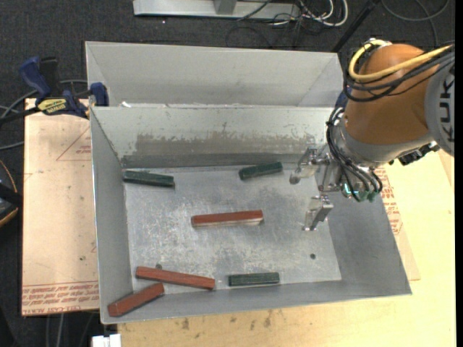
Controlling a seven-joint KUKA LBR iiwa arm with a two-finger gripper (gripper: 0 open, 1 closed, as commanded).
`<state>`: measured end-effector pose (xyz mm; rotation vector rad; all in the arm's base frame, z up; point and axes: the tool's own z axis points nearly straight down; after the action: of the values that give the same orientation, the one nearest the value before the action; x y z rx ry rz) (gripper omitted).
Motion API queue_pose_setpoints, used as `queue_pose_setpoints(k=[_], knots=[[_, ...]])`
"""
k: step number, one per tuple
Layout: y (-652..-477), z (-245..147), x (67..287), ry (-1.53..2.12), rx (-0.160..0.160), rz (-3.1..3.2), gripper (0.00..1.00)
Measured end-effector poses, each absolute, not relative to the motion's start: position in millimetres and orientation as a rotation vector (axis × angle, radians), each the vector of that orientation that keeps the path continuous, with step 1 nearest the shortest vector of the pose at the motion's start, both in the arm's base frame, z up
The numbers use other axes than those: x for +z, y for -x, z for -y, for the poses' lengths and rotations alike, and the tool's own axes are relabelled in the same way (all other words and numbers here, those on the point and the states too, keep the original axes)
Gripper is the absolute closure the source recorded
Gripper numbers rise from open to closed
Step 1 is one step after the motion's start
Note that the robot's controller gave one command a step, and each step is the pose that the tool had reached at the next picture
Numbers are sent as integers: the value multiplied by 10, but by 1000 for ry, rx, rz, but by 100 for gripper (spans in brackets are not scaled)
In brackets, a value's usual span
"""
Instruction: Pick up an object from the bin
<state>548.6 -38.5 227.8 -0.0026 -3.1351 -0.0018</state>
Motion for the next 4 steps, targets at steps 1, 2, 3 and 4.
queue_pose_setpoints(k=[1,2,3,4], knots=[[-5502,385,2318,1,-1,3143,0],[-5868,292,1875,20,0,3153,0],[-5669,-48,1602,-10,-1,3138,0],[-6108,-172,782,-319,-3,3136,100]])
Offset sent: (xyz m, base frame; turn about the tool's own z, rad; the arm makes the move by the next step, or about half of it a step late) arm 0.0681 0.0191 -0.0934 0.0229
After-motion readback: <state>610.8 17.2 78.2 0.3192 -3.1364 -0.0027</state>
